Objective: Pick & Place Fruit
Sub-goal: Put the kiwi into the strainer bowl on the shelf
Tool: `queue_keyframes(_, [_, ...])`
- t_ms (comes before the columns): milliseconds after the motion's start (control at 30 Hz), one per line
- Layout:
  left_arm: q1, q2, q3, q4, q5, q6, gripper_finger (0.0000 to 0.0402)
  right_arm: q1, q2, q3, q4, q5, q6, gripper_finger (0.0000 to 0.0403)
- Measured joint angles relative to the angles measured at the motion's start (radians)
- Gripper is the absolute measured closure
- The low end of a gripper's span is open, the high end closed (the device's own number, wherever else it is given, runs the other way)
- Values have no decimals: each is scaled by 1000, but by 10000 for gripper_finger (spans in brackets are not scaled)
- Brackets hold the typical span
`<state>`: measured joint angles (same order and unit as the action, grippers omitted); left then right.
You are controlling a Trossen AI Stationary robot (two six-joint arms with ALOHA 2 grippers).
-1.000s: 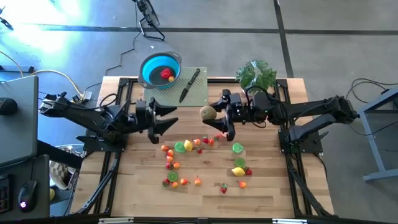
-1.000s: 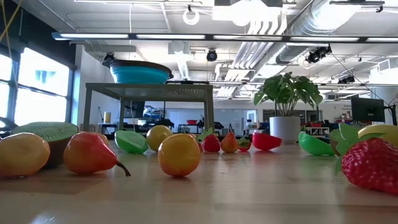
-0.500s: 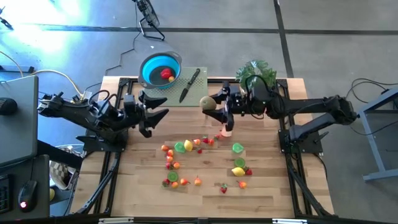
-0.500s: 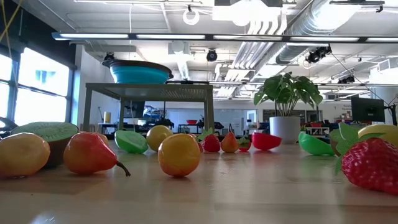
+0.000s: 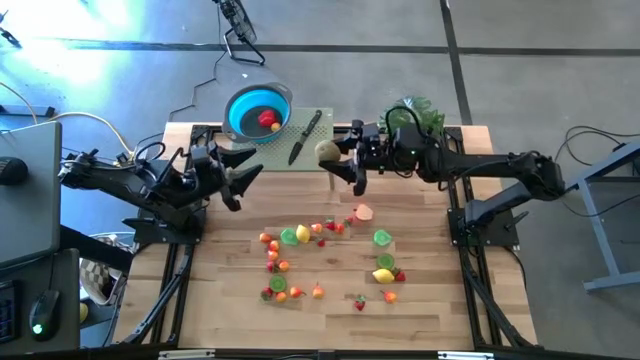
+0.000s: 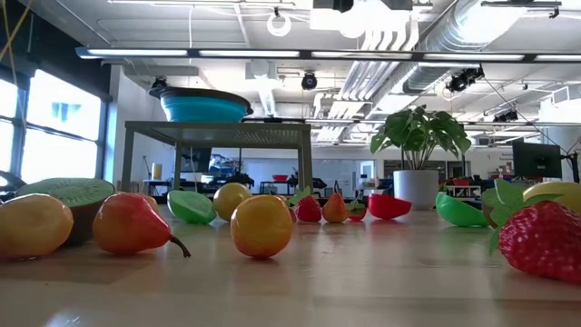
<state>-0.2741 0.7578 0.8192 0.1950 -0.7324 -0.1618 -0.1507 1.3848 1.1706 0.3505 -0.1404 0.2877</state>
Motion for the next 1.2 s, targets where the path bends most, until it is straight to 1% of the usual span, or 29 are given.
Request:
queue_keyframes(67, [0,5,0,-7,46,0,153,-1,14,0,11,-1,-1,160])
queue_keyframes(133, [0,18,0,-6,92,-4,153,-3,17,0,14,-28,29,160])
queue_keyframes(200, [5,43,0,1,96,-26,153,-9,19,0,34,-66,72,160])
queue_keyframes(267, [31,71,0,0,105,-51,153,-8,17,0,47,-93,101,160])
queue_keyframes(367, [82,121,0,41,167,-39,153,-3,16,0,46,-102,123,160])
queue_keyframes(500, [137,193,0,155,224,61,153,1,17,0,43,-123,148,160])
queue_keyframes(633, [164,241,0,249,228,176,153,0,17,0,43,-165,236,160])
queue_keyframes(733, [163,258,0,305,235,328,153,0,17,0,43,-178,285,160])
queue_keyframes(800, [163,261,0,325,257,436,153,0,17,0,44,-178,311,160])
queue_keyframes(867, [163,260,0,342,282,512,153,-1,17,0,43,-177,344,160])
queue_keyframes(933, [163,259,0,341,283,575,153,-7,17,0,43,-178,378,160])
queue_keyframes(1067, [163,262,0,340,284,662,153,-22,17,0,43,-177,444,160])
queue_keyframes(1200, [163,295,1,364,285,718,153,-32,17,0,42,-176,474,160])
